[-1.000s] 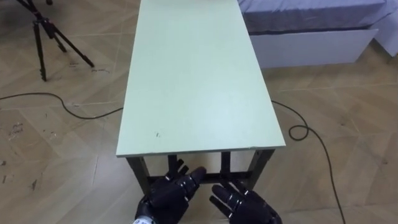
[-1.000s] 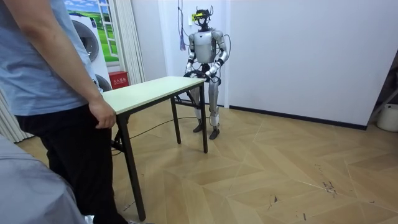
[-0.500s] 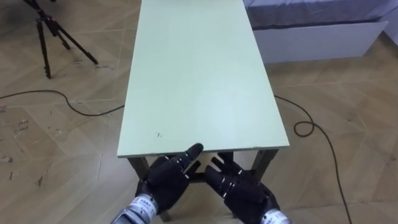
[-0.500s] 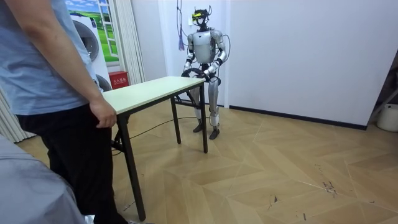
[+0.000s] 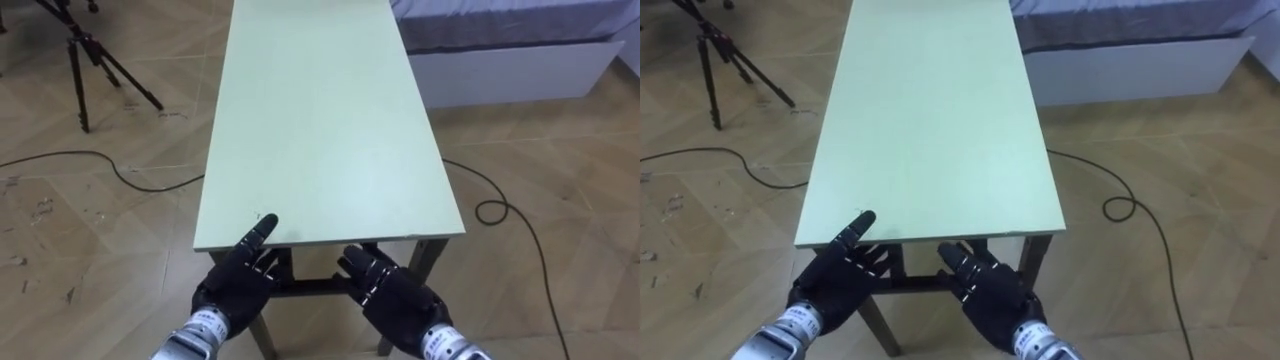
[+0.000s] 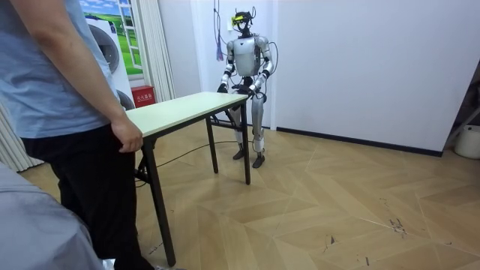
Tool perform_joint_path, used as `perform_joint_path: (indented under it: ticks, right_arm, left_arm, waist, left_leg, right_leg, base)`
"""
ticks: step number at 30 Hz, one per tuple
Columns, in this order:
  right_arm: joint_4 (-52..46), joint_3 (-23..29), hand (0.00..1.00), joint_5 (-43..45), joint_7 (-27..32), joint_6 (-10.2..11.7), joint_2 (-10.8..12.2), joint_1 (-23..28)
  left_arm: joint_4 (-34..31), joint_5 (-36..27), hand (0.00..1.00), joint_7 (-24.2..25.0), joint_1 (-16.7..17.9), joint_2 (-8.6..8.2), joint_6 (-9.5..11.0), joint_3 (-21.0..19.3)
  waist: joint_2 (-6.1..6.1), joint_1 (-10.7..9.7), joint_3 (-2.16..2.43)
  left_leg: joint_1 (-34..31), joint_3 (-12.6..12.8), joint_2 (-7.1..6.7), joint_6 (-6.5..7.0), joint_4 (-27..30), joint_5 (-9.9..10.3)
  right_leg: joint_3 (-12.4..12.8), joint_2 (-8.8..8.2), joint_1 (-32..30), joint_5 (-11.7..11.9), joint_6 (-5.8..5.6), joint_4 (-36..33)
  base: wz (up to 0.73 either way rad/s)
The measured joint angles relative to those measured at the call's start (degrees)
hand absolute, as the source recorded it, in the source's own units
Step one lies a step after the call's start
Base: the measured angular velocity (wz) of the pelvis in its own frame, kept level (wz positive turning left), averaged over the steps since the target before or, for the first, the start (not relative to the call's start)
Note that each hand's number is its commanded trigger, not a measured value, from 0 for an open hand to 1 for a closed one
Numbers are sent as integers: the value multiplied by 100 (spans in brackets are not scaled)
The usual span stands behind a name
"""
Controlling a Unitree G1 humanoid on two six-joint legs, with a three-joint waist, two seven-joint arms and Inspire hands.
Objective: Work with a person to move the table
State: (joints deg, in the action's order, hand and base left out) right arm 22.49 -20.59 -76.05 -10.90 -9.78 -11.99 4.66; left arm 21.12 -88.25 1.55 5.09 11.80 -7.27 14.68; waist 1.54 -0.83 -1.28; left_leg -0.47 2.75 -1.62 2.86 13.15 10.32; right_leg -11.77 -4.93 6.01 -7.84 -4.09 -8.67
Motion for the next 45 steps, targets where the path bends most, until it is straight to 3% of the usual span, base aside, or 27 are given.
perform_joint_path:
  ticks: [5, 10, 19, 24, 35, 39, 45]
  right_arm:
    - [1, 185, 0, -80, 178, 4, 94, -108]
    - [-63, 897, 0, -878, 533, 108, 267, -112]
    - [-307, 960, 0, -1344, 1131, 117, 347, -112]
    - [-315, 960, 0, -1366, 1207, 140, 348, -112]
    - [-336, 1033, 0, -1393, 1277, 135, 382, -112]
    - [-363, 1094, 0, -1391, 1277, 130, 478, -111]
    - [-544, 1119, 0, -1367, 1261, 130, 510, -21]
  left_arm:
    - [123, 21, 0, -107, -9, -89, -103, -115]
    - [203, 13, 0, -150, -34, -175, -277, -343]
    - [154, 15, 0, -435, -36, -280, -321, -446]
    - [143, 13, 0, -518, -35, -411, -320, -552]
    - [73, 1, 0, -586, -33, -454, -321, -581]
    - [22, -15, 0, -608, 19, -685, -345, -866]
    - [-34, -249, 0, -608, 64, -817, -347, -1030]
  waist:
    - [3, -20, 0]
    - [11, -22, 1]
    - [45, -44, 27]
    - [45, -45, 31]
    - [30, -44, 41]
    - [30, -23, 41]
    - [28, -4, 43]
  left_leg:
    - [65, 21, -1, 0, 4, 0]
    - [109, 36, 7, 0, -27, 0]
    - [103, 53, 6, -1, -42, 0]
    - [110, 50, 5, 0, -40, -1]
    - [91, 36, 6, 0, -30, -1]
    - [85, 85, 6, 0, -25, -2]
    - [89, 106, 13, 1, -36, -3]
  right_leg:
    - [-12, -1, 59, 0, 0, -1]
    - [-45, 0, 80, 0, 0, 0]
    - [-58, 0, 62, 0, 0, -6]
    - [-54, 0, 71, 0, 0, -8]
    - [-70, -2, 68, 0, 0, -7]
    - [59, -2, 32, 0, 0, -12]
    - [65, -3, 10, 0, 0, -12]
  base:
    - [0]
    - [-2]
    - [0]
    - [0]
    - [0]
    - [-7]
    - [-4]
